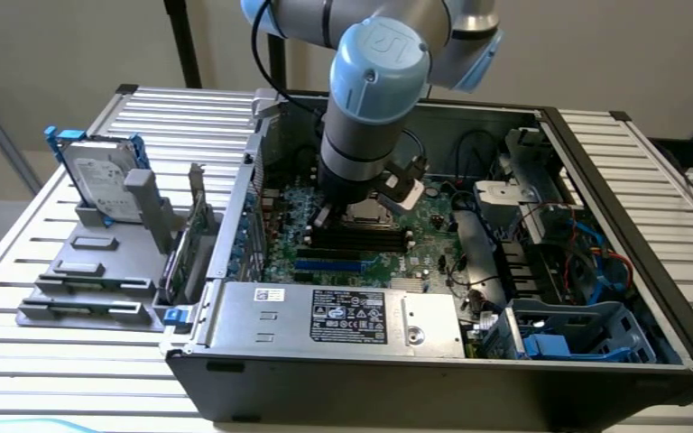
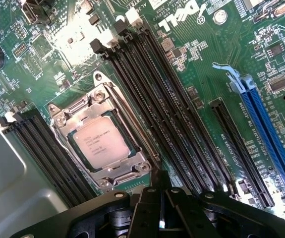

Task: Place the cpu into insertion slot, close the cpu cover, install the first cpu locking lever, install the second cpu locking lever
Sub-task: 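Install the second cpu locking lever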

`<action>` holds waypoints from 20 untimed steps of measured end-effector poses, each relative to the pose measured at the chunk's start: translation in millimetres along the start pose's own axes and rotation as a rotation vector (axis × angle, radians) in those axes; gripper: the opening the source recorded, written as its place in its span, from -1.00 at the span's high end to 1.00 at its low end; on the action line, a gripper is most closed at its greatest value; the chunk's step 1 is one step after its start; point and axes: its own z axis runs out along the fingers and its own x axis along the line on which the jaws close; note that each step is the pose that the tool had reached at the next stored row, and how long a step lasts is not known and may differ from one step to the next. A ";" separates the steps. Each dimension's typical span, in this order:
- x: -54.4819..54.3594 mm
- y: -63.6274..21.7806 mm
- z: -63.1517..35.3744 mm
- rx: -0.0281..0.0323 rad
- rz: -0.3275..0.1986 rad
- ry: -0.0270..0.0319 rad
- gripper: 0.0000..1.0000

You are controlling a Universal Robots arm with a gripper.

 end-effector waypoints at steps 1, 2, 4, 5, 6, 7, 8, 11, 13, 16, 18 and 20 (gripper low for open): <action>0.0 0.0 0.2 -0.0012 0.000 0.0004 0.79; 0.1 0.0 0.3 -0.0025 -0.001 0.0005 0.79; 0.1 0.0 0.5 -0.0059 -0.002 0.0004 0.79; 0.1 0.1 0.5 -0.0076 -0.002 0.0000 0.79; 0.1 0.0 0.5 -0.0091 -0.002 -0.0009 0.79; 0.1 0.0 0.5 -0.0104 -0.002 -0.0019 0.79; 0.1 0.0 0.4 -0.0114 -0.002 -0.0032 0.79; 0.7 -0.5 -1.7 -0.0135 -0.002 -0.0060 0.79; 1.7 -1.5 -5.7 -0.0143 -0.002 -0.0079 0.79; 3.6 -3.4 -13.5 -0.0155 -0.002 -0.0097 0.79; 4.7 -4.5 -17.8 -0.0158 -0.002 -0.0101 0.79; 5.0 -4.7 -18.7 -0.0158 -0.002 -0.0100 0.79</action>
